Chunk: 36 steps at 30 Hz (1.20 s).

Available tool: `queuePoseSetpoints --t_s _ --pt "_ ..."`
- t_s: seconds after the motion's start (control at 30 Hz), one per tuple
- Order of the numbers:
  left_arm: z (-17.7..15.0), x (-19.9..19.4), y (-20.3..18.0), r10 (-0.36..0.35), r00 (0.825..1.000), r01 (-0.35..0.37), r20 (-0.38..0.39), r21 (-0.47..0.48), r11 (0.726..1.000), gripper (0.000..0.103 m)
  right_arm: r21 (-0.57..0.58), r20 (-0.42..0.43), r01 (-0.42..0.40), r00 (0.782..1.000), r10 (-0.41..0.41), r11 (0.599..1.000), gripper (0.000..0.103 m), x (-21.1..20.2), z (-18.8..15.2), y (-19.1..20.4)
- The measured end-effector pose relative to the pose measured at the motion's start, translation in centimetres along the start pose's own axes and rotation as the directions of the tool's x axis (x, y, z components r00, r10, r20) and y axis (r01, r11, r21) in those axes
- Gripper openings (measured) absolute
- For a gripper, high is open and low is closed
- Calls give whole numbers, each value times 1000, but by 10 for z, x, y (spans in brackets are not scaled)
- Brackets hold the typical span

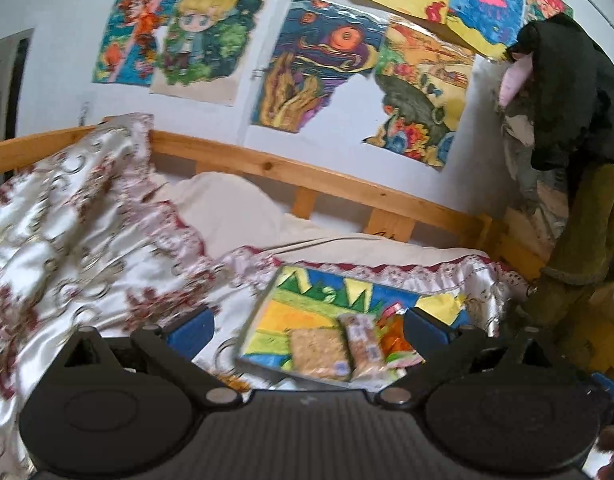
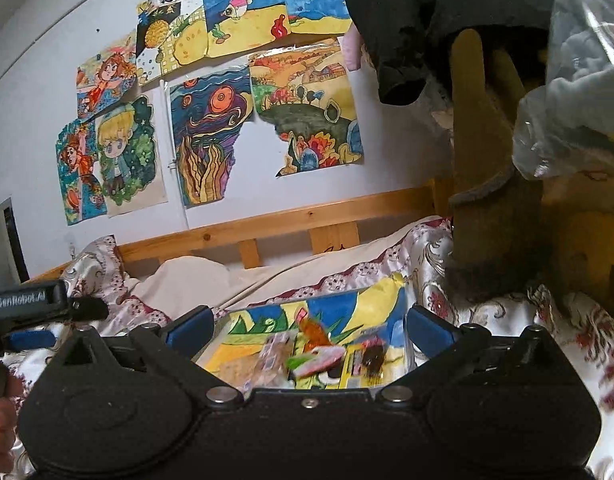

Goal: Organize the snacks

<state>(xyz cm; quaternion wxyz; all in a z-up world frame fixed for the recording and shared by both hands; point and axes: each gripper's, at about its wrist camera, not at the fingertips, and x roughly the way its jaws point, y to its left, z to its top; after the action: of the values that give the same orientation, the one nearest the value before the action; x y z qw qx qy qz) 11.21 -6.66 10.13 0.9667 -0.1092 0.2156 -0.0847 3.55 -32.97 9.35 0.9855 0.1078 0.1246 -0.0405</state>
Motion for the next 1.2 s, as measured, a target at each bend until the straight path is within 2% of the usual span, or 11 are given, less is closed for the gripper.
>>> queuePoseSetpoints --t_s 0.2,0.33,0.73,1.1,1.2 --pt "-20 -19 21 33 999 -34 -22 -27 999 102 -26 6 -1 1000 1 1000 102 -21 -7 10" --pt "-30 -27 29 43 999 -44 -31 -13 999 102 -37 10 -8 1000 9 999 102 -32 -12 14" --pt "-61 -47 55 61 998 -60 -32 21 998 102 -38 -50 8 999 -10 999 102 -41 -40 19" --pt "-90 -33 69 71 994 -64 -85 85 994 102 -88 -175 13 984 -29 996 102 -23 -76 32" --pt "-94 -26 73 68 991 -61 -118 65 996 102 -102 -198 10 980 -30 995 102 -18 -84 36"
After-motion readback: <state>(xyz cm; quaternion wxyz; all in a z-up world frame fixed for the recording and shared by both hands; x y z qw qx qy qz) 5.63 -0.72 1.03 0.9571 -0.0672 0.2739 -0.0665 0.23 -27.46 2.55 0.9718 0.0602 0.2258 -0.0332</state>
